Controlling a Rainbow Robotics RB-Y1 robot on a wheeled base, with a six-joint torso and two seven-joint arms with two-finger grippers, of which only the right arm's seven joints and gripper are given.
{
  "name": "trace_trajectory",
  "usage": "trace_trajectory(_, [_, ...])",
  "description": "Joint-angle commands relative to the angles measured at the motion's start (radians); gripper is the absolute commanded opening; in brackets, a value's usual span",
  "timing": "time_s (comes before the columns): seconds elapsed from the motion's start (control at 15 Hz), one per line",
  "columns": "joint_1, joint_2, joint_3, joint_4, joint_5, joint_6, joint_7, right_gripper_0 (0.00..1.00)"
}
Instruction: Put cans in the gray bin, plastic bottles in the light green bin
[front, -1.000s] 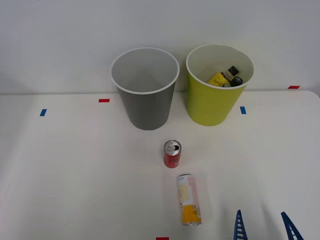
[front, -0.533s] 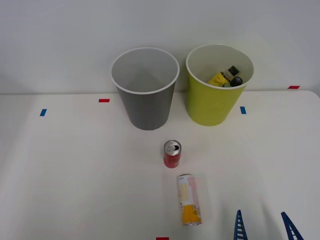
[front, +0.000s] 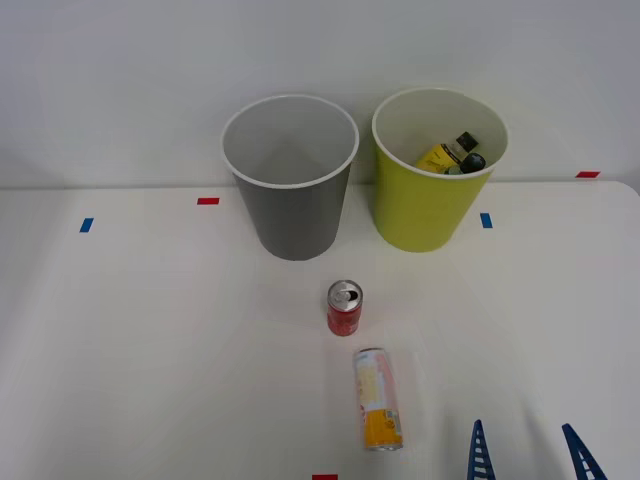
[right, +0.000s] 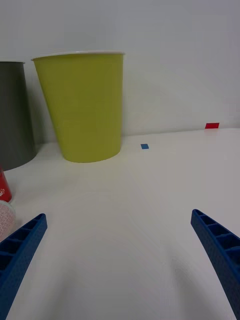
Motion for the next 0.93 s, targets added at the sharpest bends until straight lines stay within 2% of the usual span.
trace_trajectory(0.07, [0.0,0.0,0.0,0.0,0.0,0.0,0.0,1.0])
trace_trajectory(0.93, [0.0,0.0,0.0,0.0,0.0,0.0,0.0,1.0])
